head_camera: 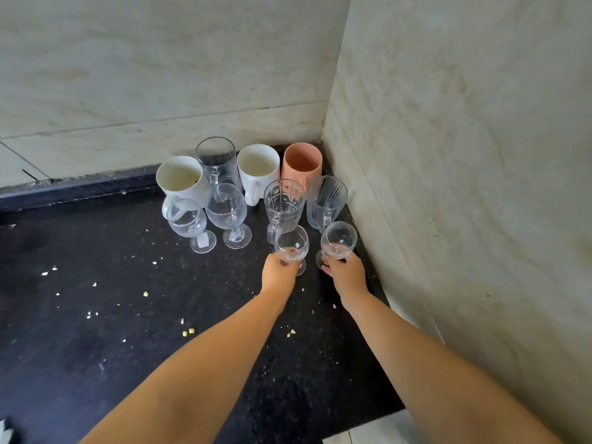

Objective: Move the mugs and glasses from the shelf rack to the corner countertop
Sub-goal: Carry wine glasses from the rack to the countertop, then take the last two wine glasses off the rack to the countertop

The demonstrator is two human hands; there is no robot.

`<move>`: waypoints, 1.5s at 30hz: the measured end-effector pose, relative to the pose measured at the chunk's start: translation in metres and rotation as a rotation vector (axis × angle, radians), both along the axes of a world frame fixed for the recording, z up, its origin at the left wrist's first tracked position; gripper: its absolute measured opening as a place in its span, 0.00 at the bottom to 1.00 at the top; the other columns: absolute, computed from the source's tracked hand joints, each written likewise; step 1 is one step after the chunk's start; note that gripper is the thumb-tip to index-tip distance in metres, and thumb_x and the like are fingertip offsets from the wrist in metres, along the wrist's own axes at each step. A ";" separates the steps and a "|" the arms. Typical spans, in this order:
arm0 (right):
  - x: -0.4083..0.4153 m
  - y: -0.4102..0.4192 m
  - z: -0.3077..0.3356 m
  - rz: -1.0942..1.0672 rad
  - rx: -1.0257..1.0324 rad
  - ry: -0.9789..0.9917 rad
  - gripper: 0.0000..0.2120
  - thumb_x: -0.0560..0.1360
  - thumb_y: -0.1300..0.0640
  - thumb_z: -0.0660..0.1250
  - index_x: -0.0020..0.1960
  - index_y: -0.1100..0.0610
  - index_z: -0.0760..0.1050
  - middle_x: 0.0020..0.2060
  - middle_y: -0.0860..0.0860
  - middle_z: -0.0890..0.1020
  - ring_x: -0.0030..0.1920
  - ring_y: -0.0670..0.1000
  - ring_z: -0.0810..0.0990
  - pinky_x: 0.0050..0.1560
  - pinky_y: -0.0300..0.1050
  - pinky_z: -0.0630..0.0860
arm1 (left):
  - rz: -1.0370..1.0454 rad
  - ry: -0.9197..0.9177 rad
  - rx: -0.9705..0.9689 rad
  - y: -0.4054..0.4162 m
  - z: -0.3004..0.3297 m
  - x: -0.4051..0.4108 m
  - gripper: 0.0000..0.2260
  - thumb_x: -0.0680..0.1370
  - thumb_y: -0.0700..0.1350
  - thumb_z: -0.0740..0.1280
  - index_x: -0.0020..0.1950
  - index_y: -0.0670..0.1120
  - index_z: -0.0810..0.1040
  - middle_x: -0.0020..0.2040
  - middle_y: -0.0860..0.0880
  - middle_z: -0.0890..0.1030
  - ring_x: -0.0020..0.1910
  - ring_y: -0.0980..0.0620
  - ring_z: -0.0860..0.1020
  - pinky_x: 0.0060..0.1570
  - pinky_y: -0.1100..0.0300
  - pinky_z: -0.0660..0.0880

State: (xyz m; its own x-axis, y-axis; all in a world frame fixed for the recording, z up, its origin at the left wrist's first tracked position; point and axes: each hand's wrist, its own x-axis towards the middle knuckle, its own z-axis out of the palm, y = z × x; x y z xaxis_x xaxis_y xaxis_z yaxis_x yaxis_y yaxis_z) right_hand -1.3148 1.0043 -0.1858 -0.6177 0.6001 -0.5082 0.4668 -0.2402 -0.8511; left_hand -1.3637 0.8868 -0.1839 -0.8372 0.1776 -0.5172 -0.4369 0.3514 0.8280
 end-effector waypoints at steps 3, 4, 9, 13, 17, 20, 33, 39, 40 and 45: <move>0.001 0.000 -0.001 0.005 -0.001 -0.003 0.11 0.77 0.61 0.65 0.58 0.59 0.77 0.55 0.58 0.81 0.56 0.53 0.80 0.61 0.52 0.78 | -0.025 0.024 0.009 0.002 -0.003 0.001 0.13 0.75 0.41 0.66 0.32 0.54 0.71 0.34 0.51 0.75 0.36 0.54 0.71 0.33 0.65 0.67; 0.001 0.001 -0.001 0.012 0.003 -0.004 0.09 0.77 0.61 0.65 0.57 0.57 0.77 0.55 0.58 0.81 0.55 0.53 0.80 0.61 0.53 0.78 | -0.034 0.028 0.006 0.003 -0.003 0.002 0.13 0.75 0.41 0.66 0.33 0.54 0.71 0.34 0.50 0.76 0.36 0.54 0.71 0.33 0.65 0.66; 0.007 -0.002 0.002 0.026 0.009 -0.023 0.14 0.77 0.62 0.64 0.63 0.58 0.74 0.59 0.56 0.79 0.56 0.52 0.79 0.61 0.52 0.77 | -0.081 0.049 -0.030 0.001 -0.001 0.004 0.09 0.75 0.40 0.66 0.38 0.54 0.74 0.42 0.47 0.78 0.42 0.51 0.74 0.36 0.64 0.69; 0.017 -0.006 0.011 -0.003 0.039 -0.014 0.16 0.77 0.62 0.65 0.64 0.58 0.70 0.59 0.54 0.75 0.55 0.50 0.77 0.55 0.44 0.79 | -0.082 0.043 -0.089 -0.011 0.003 0.008 0.14 0.76 0.44 0.67 0.61 0.46 0.74 0.58 0.45 0.76 0.50 0.52 0.77 0.50 0.59 0.73; 0.027 -0.015 0.025 -0.009 0.071 -0.058 0.19 0.78 0.58 0.64 0.67 0.58 0.68 0.60 0.53 0.73 0.57 0.52 0.76 0.55 0.47 0.79 | -0.048 0.079 -0.102 -0.030 0.019 0.009 0.16 0.77 0.45 0.66 0.64 0.47 0.73 0.59 0.45 0.75 0.49 0.52 0.75 0.50 0.57 0.75; 0.032 -0.023 0.035 0.058 0.140 -0.195 0.17 0.78 0.56 0.61 0.64 0.63 0.71 0.60 0.59 0.77 0.57 0.58 0.78 0.60 0.55 0.77 | -0.057 0.109 -0.116 -0.046 0.032 0.009 0.15 0.78 0.45 0.64 0.65 0.47 0.72 0.57 0.46 0.77 0.49 0.51 0.76 0.38 0.65 0.73; 0.062 -0.108 0.075 0.851 1.138 -0.326 0.15 0.80 0.50 0.58 0.64 0.54 0.71 0.62 0.53 0.73 0.62 0.56 0.73 0.59 0.55 0.72 | -0.441 0.544 -0.473 -0.120 0.082 0.034 0.12 0.78 0.45 0.60 0.59 0.47 0.78 0.60 0.47 0.76 0.59 0.46 0.74 0.60 0.46 0.72; 0.047 -0.144 0.098 1.052 1.283 -0.197 0.15 0.80 0.50 0.56 0.63 0.55 0.71 0.61 0.54 0.72 0.62 0.58 0.73 0.58 0.55 0.72 | -0.346 0.626 -0.596 -0.182 0.104 0.042 0.13 0.79 0.45 0.59 0.61 0.47 0.77 0.61 0.48 0.76 0.62 0.47 0.73 0.61 0.50 0.71; 0.044 -0.149 0.101 1.073 1.296 -0.166 0.15 0.80 0.50 0.56 0.63 0.55 0.71 0.61 0.54 0.72 0.62 0.58 0.73 0.58 0.55 0.72 | -0.309 0.613 -0.614 -0.193 0.107 0.045 0.14 0.79 0.45 0.58 0.61 0.47 0.77 0.61 0.47 0.76 0.62 0.47 0.72 0.61 0.50 0.71; 0.051 -0.187 0.106 1.244 1.321 -0.043 0.16 0.81 0.51 0.56 0.65 0.55 0.70 0.62 0.54 0.72 0.62 0.57 0.72 0.59 0.55 0.71 | -0.080 0.533 -0.701 -0.247 0.111 0.087 0.14 0.79 0.45 0.57 0.61 0.47 0.77 0.61 0.47 0.76 0.60 0.46 0.73 0.59 0.49 0.72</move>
